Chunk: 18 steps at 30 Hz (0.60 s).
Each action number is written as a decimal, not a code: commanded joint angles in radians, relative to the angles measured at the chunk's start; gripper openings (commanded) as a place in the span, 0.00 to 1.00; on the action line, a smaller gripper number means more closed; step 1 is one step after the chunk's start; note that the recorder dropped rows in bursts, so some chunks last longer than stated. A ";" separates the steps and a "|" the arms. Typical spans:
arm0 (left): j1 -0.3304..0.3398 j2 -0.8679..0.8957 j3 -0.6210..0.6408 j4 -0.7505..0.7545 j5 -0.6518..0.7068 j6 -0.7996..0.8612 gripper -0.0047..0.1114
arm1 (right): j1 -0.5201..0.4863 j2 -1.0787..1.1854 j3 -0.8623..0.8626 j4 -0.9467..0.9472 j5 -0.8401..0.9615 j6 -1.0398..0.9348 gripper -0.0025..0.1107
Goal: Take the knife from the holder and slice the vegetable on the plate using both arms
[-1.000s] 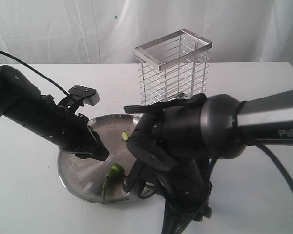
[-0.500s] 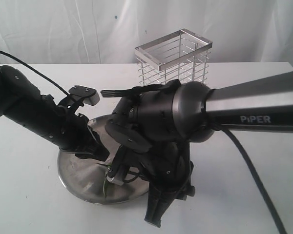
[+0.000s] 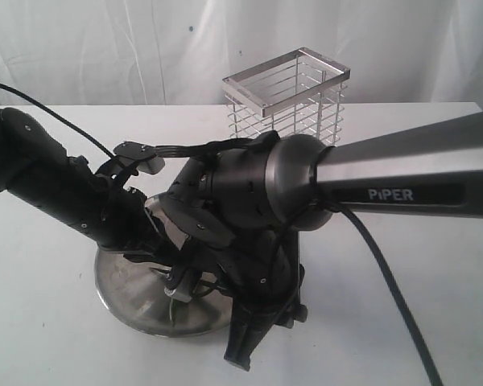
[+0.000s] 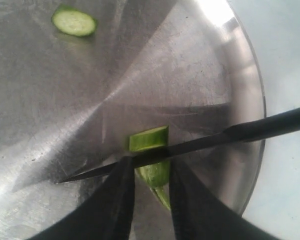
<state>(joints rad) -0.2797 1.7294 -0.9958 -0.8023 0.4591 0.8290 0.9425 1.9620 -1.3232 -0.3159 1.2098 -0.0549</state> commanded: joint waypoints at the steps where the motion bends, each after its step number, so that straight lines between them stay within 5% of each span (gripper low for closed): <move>1: -0.004 -0.007 0.005 -0.025 0.015 0.004 0.27 | 0.003 -0.003 -0.006 0.005 -0.005 -0.012 0.02; 6: -0.004 -0.005 0.005 -0.025 0.000 0.006 0.04 | 0.003 -0.003 -0.006 0.005 -0.003 -0.012 0.02; 12: -0.004 0.043 0.005 -0.052 -0.002 0.009 0.04 | 0.003 -0.003 -0.006 0.005 -0.003 -0.012 0.02; 18: -0.004 0.078 0.005 -0.253 -0.001 0.134 0.04 | 0.003 -0.003 -0.006 0.005 -0.003 -0.012 0.02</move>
<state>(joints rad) -0.2797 1.8064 -0.9958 -0.9295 0.4449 0.8961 0.9425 1.9620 -1.3232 -0.3161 1.2122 -0.0549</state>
